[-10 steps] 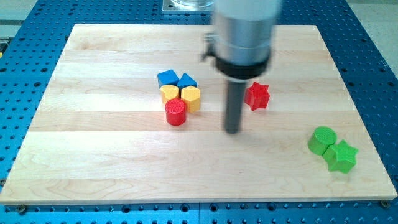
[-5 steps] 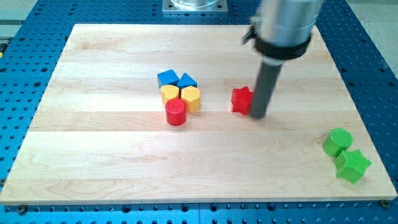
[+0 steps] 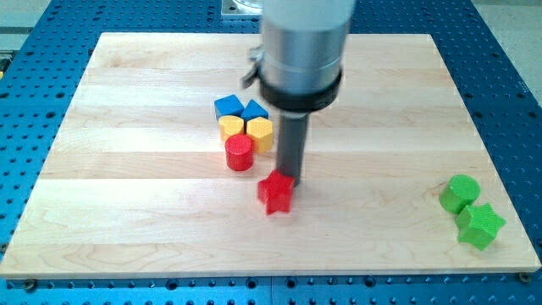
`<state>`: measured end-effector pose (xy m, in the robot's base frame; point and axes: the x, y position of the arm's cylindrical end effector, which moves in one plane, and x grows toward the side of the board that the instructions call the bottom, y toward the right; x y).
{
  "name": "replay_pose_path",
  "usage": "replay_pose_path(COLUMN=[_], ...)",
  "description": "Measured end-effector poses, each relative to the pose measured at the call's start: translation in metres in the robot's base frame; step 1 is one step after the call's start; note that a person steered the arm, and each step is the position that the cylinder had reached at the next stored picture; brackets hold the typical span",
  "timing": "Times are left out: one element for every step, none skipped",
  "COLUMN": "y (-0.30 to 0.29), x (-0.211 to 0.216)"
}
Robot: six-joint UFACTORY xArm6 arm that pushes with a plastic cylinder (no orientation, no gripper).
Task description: Move red star on left to red circle
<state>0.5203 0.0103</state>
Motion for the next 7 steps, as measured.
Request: replay_pose_path(y=[0.03,0.024,-0.023,-0.008,-0.037,-0.073,-0.098], x=[0.025,0.038,0.038,0.084,0.065,0.019,0.01])
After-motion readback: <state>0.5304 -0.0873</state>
